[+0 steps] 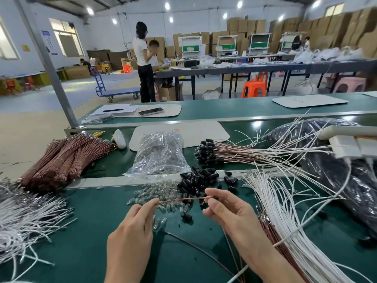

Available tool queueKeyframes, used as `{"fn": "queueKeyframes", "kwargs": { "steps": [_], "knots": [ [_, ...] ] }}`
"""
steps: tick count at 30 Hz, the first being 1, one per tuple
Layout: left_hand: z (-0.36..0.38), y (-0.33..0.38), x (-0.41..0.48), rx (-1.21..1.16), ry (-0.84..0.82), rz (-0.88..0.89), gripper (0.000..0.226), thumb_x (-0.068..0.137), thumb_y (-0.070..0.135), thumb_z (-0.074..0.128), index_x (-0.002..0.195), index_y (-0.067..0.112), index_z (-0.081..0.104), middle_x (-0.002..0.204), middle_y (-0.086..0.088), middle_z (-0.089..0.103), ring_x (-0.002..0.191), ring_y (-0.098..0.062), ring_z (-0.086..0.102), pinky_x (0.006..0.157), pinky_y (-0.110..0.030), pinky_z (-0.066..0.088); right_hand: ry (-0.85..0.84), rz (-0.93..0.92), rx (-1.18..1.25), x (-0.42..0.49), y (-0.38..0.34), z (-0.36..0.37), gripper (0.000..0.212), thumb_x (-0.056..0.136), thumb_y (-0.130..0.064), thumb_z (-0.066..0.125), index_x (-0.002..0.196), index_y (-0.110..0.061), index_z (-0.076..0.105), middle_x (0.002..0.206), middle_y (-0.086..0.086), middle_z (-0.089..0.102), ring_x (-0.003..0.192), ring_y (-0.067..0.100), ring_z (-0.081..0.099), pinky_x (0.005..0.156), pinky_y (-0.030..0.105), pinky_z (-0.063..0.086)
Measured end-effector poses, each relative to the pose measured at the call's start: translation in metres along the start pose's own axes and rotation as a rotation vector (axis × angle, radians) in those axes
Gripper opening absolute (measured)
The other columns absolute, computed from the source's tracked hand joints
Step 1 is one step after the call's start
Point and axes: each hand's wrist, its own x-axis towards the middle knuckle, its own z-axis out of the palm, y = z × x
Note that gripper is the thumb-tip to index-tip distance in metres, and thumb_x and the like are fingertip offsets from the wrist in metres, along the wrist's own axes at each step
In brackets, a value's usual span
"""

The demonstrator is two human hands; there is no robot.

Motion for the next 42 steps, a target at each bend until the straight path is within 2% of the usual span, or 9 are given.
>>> {"fn": "queueKeyframes", "kwargs": {
  "steps": [6,13,17,22,26,29,34,39,42],
  "knots": [
    [-0.001,0.000,0.000,-0.027,0.011,-0.007,0.028,0.095,0.032,0.052,0.113,0.035,0.073,0.077,0.021,0.057,0.051,-0.007,0.054,0.045,-0.013,0.033,0.066,-0.043,-0.086,0.001,0.002,-0.001,0.016,0.085,-0.025,0.072,0.097,-0.030,0.081,0.086,0.008,0.077,0.084,0.020,0.074,0.080,0.019,0.057],
    [-0.002,-0.001,0.000,-0.086,0.021,-0.008,0.028,0.096,0.034,0.051,0.114,0.038,0.072,0.080,0.021,0.058,0.055,-0.005,0.056,0.046,-0.019,0.042,0.122,-0.085,-0.276,0.002,0.007,-0.003,0.020,0.092,-0.028,0.069,0.095,-0.047,0.075,0.081,-0.001,0.076,0.080,0.011,0.074,0.082,0.018,0.056],
    [-0.001,-0.002,0.000,-0.104,0.030,-0.018,0.024,0.097,0.033,0.054,0.113,0.040,0.071,0.081,0.018,0.059,0.055,-0.007,0.056,0.047,-0.022,0.044,0.138,-0.094,-0.384,0.002,0.010,-0.004,0.016,0.092,-0.036,0.067,0.095,-0.052,0.071,0.074,-0.009,0.074,0.079,0.005,0.073,0.072,0.011,0.052],
    [-0.001,-0.003,-0.001,-0.121,0.046,-0.024,0.026,0.097,0.034,0.052,0.114,0.039,0.070,0.087,0.022,0.063,0.059,-0.006,0.059,0.050,-0.023,0.045,0.145,-0.118,-0.467,0.002,0.014,-0.006,0.006,0.091,-0.040,0.067,0.092,-0.043,0.072,0.064,-0.018,0.068,0.075,0.003,0.071,0.062,0.007,0.045],
    [-0.003,-0.002,0.000,-0.124,0.028,-0.015,0.031,0.096,0.040,0.046,0.115,0.040,0.070,0.088,0.026,0.063,0.064,-0.003,0.061,0.053,-0.022,0.044,0.164,-0.140,-0.491,0.002,0.013,-0.006,0.016,0.085,-0.053,0.062,0.092,-0.042,0.071,0.065,-0.016,0.068,0.071,0.001,0.068,0.058,0.010,0.046],
    [-0.003,-0.002,0.002,-0.134,-0.006,0.015,0.033,0.096,0.040,0.046,0.118,0.038,0.070,0.092,0.029,0.064,0.076,-0.001,0.064,0.060,-0.023,0.047,0.214,-0.155,-0.483,0.003,0.012,-0.008,0.018,0.085,-0.054,0.060,0.091,-0.040,0.069,0.071,-0.012,0.071,0.070,0.002,0.069,0.060,0.012,0.049],
    [-0.005,-0.013,0.007,-0.139,-0.082,0.107,0.035,0.097,0.038,0.047,0.120,0.029,0.071,0.095,0.027,0.063,0.090,-0.007,0.058,0.083,-0.034,0.048,0.291,-0.177,-0.470,0.004,0.008,-0.012,0.012,0.093,-0.046,0.060,0.094,-0.037,0.068,0.071,-0.010,0.071,0.046,-0.003,0.052,0.042,0.011,0.036],
    [-0.011,-0.024,0.015,-0.458,-0.148,-0.035,0.013,0.090,0.040,0.065,0.098,0.043,0.075,0.090,0.015,0.073,0.082,0.000,0.065,0.073,-0.010,0.047,0.309,-0.172,-0.471,0.005,0.007,-0.015,0.013,0.091,-0.048,0.061,0.092,-0.036,0.067,0.071,-0.010,0.071,0.056,0.011,0.061,0.047,0.015,0.044],
    [-0.016,-0.027,0.022,-0.725,-0.139,-0.194,0.015,0.079,0.040,0.075,0.093,0.035,0.080,0.080,0.000,0.076,0.069,-0.009,0.066,0.067,-0.013,0.053,0.266,-0.161,-0.490,0.004,0.007,-0.014,0.014,0.090,-0.049,0.060,0.091,-0.037,0.067,0.070,-0.010,0.071,0.059,0.000,0.063,0.049,0.012,0.044]
  ]
}}
